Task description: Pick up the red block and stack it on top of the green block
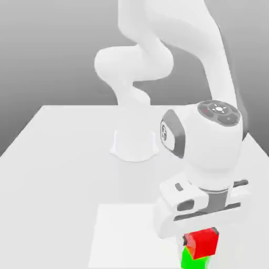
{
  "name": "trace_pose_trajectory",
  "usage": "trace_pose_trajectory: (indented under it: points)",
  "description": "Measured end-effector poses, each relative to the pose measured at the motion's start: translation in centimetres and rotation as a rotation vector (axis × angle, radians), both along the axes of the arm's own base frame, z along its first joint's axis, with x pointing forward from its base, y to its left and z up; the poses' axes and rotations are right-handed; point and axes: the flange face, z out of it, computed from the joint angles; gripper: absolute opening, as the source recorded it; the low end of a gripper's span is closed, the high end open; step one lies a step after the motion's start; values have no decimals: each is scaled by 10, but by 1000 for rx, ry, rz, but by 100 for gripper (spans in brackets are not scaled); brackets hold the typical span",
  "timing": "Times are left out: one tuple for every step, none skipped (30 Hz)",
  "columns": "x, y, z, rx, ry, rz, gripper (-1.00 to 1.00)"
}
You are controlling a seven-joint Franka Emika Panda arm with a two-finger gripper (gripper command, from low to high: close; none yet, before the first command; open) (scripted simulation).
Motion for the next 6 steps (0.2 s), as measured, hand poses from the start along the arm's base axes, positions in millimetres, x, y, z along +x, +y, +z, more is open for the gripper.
trace_pose_trajectory:
  points:
    - [0, 0, 0, 0, 0, 0, 100]
    - [0, 0, -4, 0, 0, 1, 100]
    - [0, 0, 1, 0, 0, 1, 100]
    - [1, 0, 11, 0, 0, 0, 100]
    - [1, 0, 23, -1, 0, 0, 100]
    - [1, 0, 36, -1, 0, 0, 100]
